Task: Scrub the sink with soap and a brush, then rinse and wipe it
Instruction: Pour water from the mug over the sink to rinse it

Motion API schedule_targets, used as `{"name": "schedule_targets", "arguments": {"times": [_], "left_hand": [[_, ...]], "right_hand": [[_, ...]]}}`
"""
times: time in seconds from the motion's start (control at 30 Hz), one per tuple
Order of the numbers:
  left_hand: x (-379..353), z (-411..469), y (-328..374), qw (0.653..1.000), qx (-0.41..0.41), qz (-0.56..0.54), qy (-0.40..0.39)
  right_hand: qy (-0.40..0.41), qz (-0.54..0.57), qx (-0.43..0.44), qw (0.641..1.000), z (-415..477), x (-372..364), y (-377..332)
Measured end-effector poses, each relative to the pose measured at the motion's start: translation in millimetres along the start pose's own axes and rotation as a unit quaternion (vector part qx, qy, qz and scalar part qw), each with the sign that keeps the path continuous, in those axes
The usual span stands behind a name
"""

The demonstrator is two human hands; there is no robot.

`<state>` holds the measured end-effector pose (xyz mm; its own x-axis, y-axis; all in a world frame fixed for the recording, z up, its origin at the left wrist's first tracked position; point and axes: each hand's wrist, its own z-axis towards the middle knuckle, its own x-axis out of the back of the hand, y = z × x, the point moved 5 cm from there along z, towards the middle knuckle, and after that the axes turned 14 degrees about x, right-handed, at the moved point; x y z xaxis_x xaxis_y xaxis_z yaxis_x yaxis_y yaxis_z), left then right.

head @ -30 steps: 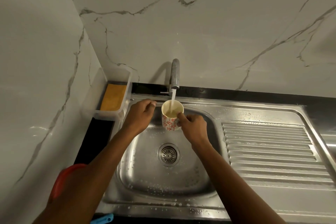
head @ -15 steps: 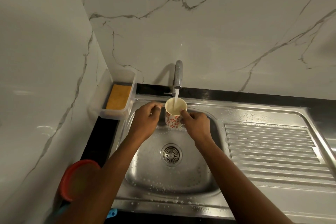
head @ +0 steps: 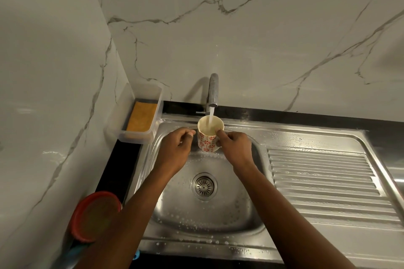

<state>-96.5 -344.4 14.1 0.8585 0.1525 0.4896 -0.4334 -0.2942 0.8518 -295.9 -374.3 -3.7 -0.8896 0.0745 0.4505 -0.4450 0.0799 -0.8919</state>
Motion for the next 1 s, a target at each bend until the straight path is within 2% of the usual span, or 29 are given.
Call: {"name": "schedule_targets", "arguments": {"times": [1.0], "left_hand": [[-3.7,-9.8,0.5,1.000,0.010,-0.002,-0.008]], "right_hand": [[0.003,0.011,0.001,1.000,0.0,2.2,-1.9]]}}
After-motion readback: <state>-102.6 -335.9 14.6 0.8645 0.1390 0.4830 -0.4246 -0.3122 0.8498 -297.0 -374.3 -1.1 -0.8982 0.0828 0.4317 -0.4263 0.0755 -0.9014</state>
